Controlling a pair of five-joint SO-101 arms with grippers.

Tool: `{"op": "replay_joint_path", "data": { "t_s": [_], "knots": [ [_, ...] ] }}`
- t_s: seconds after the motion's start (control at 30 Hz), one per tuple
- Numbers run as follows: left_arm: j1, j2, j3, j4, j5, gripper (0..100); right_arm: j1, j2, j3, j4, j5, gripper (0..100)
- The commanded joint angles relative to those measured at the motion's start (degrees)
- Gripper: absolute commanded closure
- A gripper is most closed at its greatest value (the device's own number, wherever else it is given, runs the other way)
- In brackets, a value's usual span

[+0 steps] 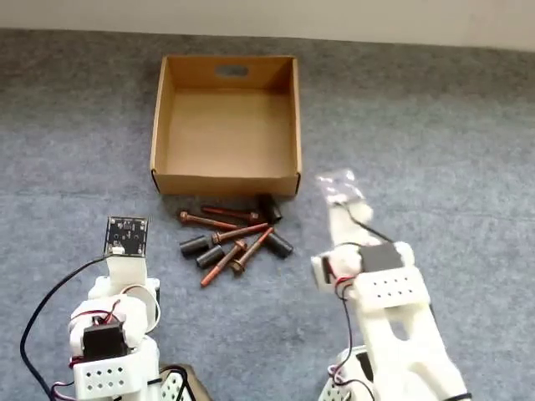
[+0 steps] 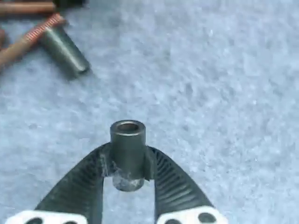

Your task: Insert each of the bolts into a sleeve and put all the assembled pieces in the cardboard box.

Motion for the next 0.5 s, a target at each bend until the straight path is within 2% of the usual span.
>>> {"op": "replay_joint_path", "data": {
  "t_s": [0.0,0.13,0.3,0.47],
  "knots": [
    [-0.4,-0.5,0.9,-0.4,-0.3,99,3.8,2.9,3.6,-3.9,4.7,99.2],
    [-0.4,-0.5,0.9,-0.4,-0.3,99,3.8,12.3,2.7,-5.3,5.1,96.7],
    [-0.4,-0.5,0.9,-0.5,-0.3,99,3.8,21.8,-2.4,-5.0,5.1,77.6],
    [-0.4,-0.5,0.9,-0.5,-0.3,99,3.8,25.2,-5.9,-5.0,5.2,77.2]
  ]
}}
